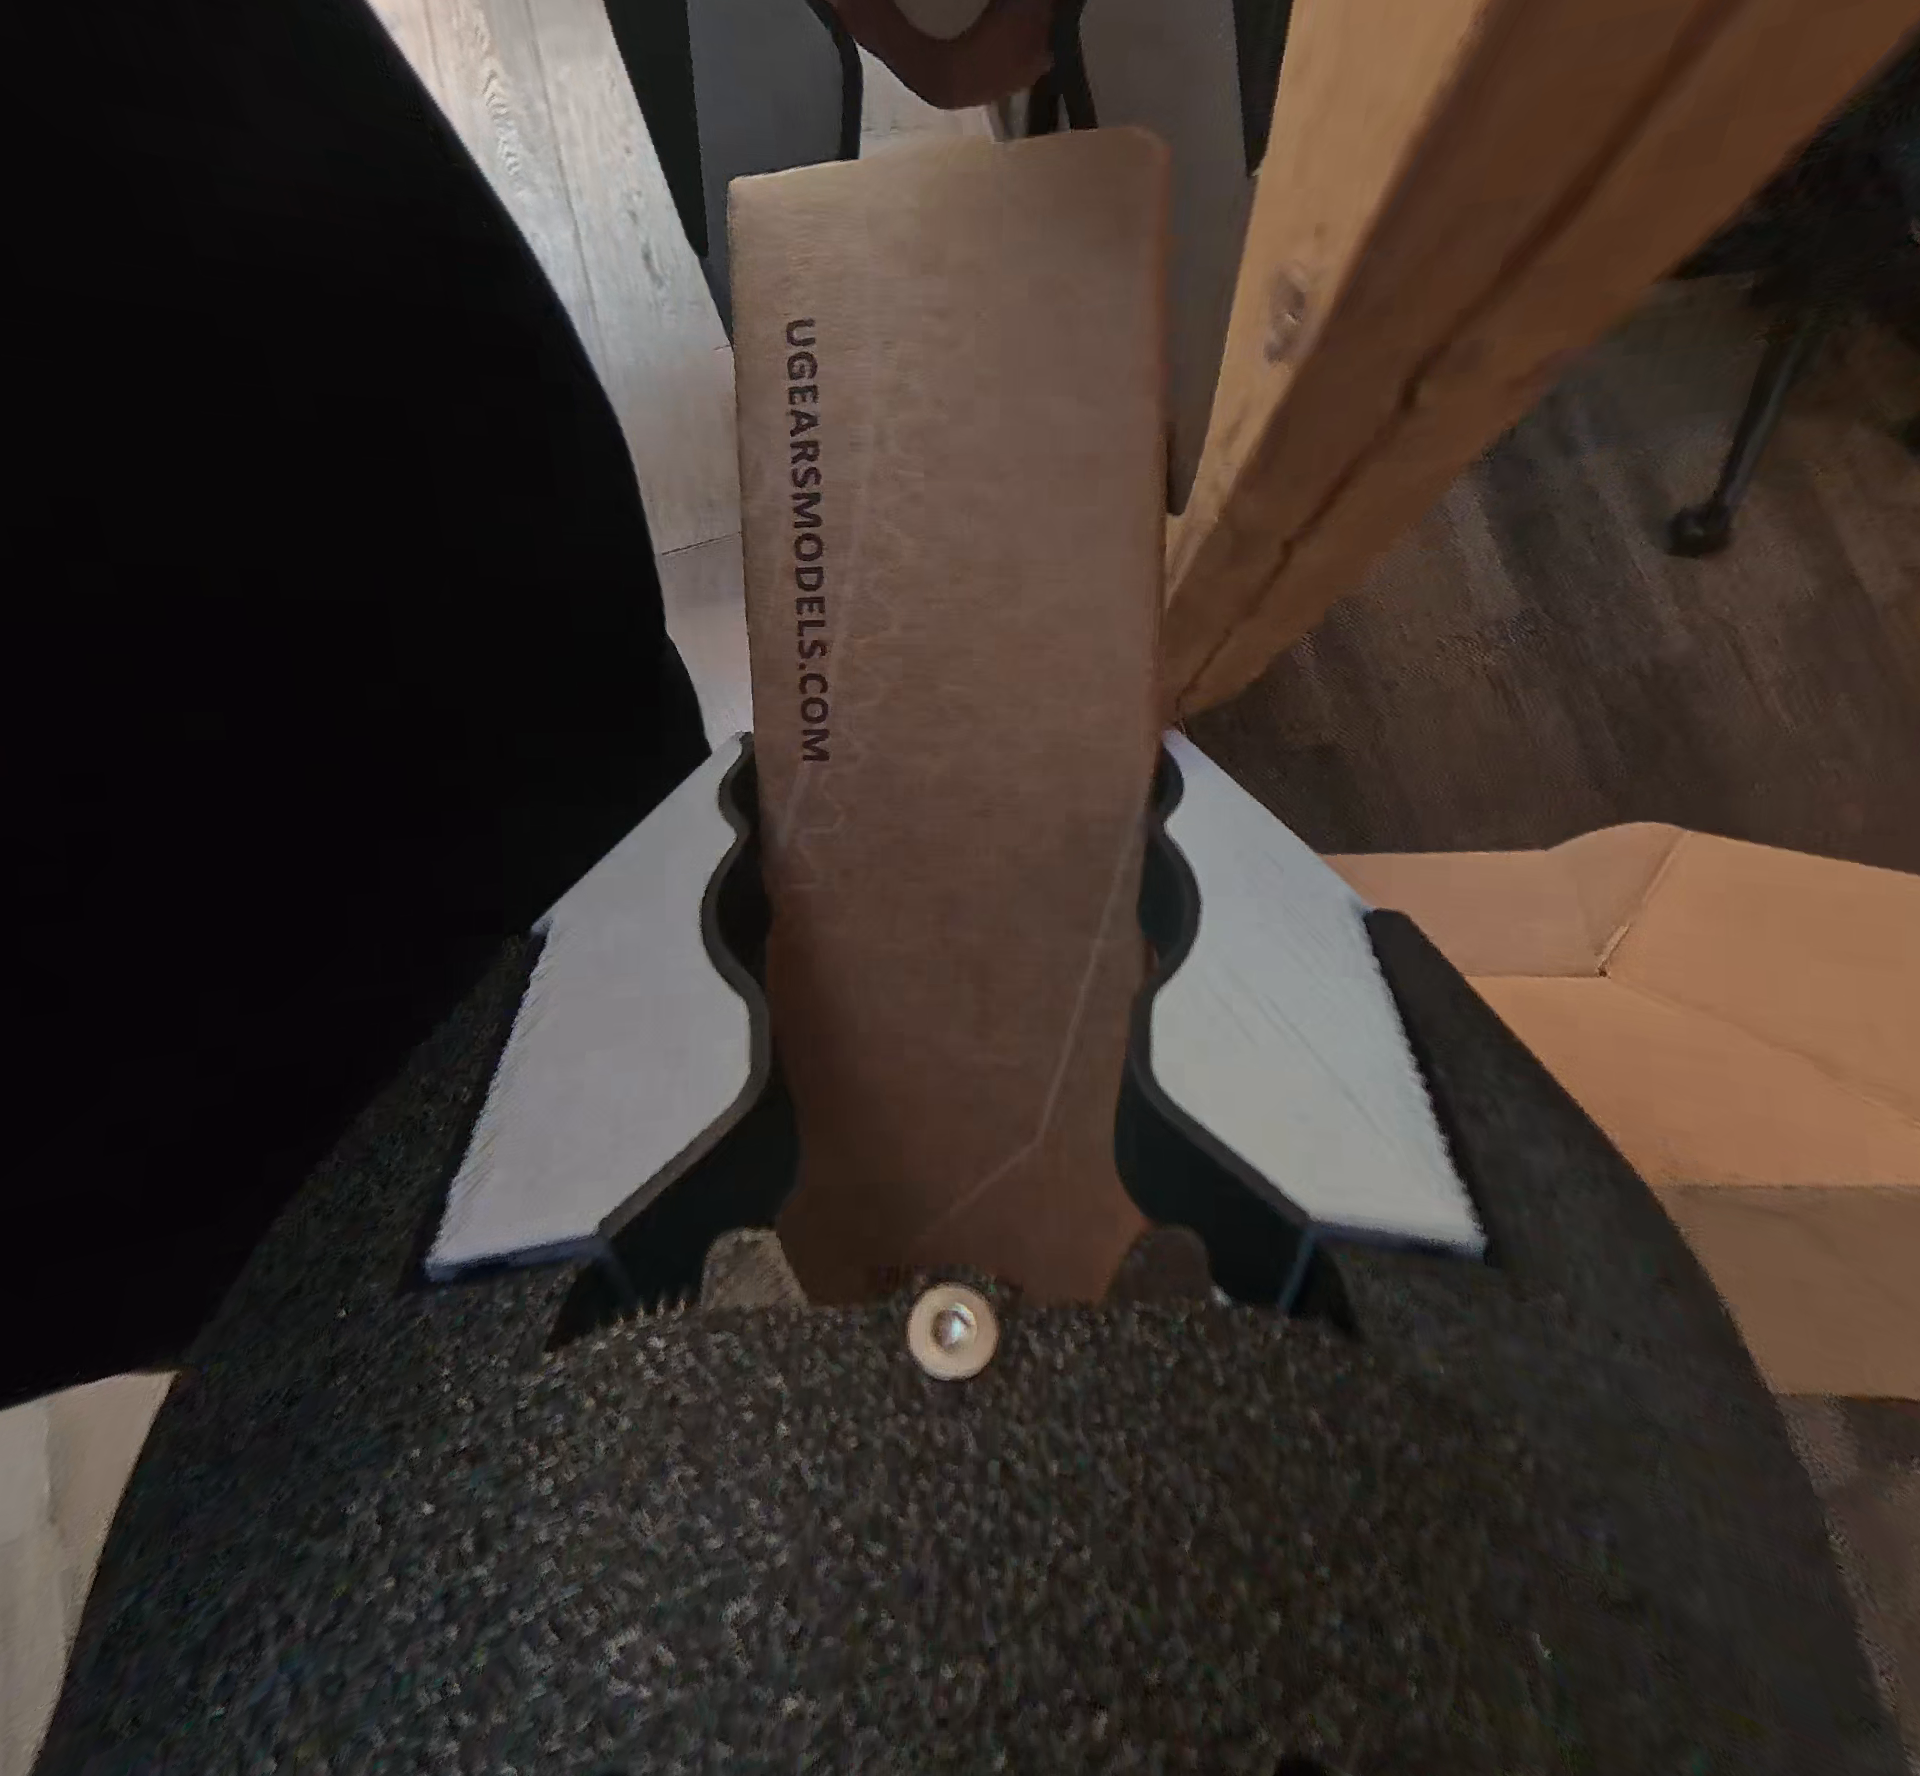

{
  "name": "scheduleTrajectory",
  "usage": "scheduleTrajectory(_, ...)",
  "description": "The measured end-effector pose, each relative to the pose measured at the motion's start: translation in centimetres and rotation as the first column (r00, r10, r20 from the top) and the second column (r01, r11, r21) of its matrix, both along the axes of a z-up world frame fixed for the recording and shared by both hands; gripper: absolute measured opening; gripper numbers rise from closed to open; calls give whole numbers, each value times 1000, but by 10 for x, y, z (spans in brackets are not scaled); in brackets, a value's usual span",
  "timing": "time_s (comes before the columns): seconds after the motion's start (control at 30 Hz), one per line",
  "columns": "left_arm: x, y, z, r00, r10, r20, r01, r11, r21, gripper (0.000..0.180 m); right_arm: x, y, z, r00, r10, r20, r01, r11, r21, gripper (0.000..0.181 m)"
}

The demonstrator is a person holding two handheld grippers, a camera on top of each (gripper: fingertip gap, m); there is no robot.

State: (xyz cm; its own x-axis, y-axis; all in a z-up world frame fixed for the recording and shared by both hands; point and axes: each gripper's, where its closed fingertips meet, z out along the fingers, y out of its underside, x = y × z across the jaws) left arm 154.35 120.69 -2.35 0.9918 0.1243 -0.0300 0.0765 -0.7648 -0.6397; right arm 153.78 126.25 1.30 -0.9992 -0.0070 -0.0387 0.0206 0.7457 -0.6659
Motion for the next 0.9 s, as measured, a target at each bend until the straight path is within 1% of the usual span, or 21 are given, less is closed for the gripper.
scheduleTrajectory(0.13, -95, 78, -18, 993, -101, 55, 104, 993, -51, 78, -93, 82, -14, 994, -94, 49, 93, 995, 28, 71)
scheduleTrajectory(0.2, -142, 117, -18, 987, -152, 45, 155, 985, -71, 78, -137, 118, -9, 991, -124, 39, 122, 991, 61, 71)
scheduleTrajectory(0.27, -190, 148, -11, 985, -171, 21, 172, 984, -47, 78, -185, 147, 0, 989, -147, 20, 145, 986, 82, 71)
scheduleTrajectory(0.4, -306, 186, 4, 989, -127, -81, 131, 990, 43, 79, -296, 179, 13, 980, -174, -99, 188, 972, 145, 71)
scheduleTrajectory(0.53, -427, 189, 9, 970, -107, -218, 118, 992, 38, 78, -413, 179, 19, 963, -139, -232, 190, 958, 213, 70)
scheduleTrajectory(0.67, -554, 169, 18, 940, -48, -338, 81, 993, 85, 77, -539, 159, 20, 938, -79, -336, 185, 937, 295, 71)
scheduleTrajectory(0.8, -676, 132, 22, 919, 15, -394, 59, 983, 176, 77, -661, 118, 19, 927, -44, -372, 185, 918, 352, 71)
scheduleTrajectory(0.9, -757, 93, 22, 922, 17, -387, 54, 984, 171, 77, -743, 76, 18, 938, -24, -344, 166, 906, 389, 71)
